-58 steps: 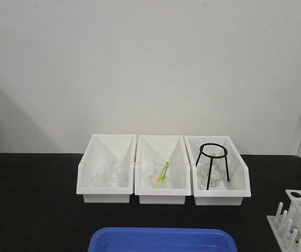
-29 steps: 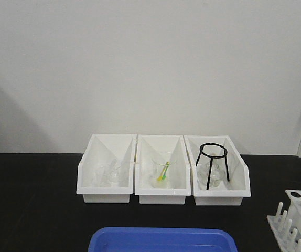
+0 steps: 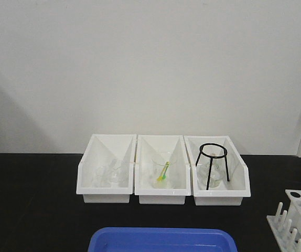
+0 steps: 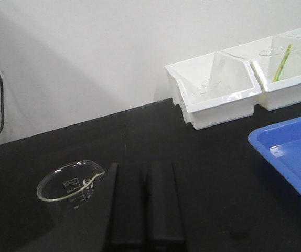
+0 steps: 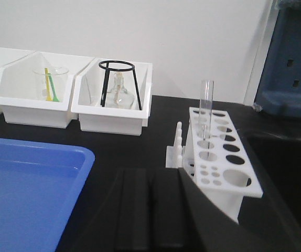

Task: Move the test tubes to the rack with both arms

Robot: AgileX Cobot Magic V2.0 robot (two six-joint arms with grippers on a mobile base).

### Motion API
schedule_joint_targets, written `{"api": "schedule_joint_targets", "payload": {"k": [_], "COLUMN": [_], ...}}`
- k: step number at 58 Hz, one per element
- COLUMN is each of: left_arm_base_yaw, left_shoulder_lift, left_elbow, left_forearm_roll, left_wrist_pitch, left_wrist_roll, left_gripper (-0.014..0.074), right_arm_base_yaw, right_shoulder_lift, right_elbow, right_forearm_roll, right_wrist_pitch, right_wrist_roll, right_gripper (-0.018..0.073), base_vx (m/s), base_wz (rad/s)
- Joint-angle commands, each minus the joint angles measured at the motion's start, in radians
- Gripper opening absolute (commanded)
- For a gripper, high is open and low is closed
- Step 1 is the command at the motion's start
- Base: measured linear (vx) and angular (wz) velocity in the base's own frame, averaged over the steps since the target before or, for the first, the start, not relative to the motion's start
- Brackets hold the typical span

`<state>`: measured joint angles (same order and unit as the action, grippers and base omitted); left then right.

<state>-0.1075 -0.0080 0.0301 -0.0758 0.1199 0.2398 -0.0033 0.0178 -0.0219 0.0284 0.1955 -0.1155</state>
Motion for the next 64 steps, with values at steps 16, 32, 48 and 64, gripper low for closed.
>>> {"api": "schedule_joint_targets", "payload": {"k": [16, 32, 48, 64], "left_arm_base_yaw": [0.001, 0.001, 0.001, 0.001], "left_shoulder_lift": [-0.019, -0.019, -0.019, -0.019], "left_elbow": [0.026, 0.026, 0.026, 0.026], "left_forearm_roll": [-0.003, -0.003, -0.003, -0.003], "left_wrist_pitch": [-0.072, -0.072, -0.072, -0.072], "left_wrist_roll": [-0.008, -0.008, -0.008, -0.008], "left_gripper": [-0.002, -0.002, -0.002, -0.002], "right_arm_base_yaw": [-0.034, -0.042, -0.042, -0.042], "right_shoulder_lift": [-0.036, -0.036, -0.036, -0.036], "right_elbow": [0.064, 0.064, 0.064, 0.064], "right_forearm_roll": [-0.064, -0.064, -0.064, -0.064], "right_wrist_pitch": [-0.097, -0.097, -0.097, -0.097], "right_wrist_roll": [0.077, 0.077, 0.077, 0.077], "right_gripper": [-0.0008, -0.0008, -0.0008, -0.0008], "base_vx": [0.0, 0.0, 0.0, 0.0], "base_wz": [0.0, 0.0, 0.0, 0.0]}}
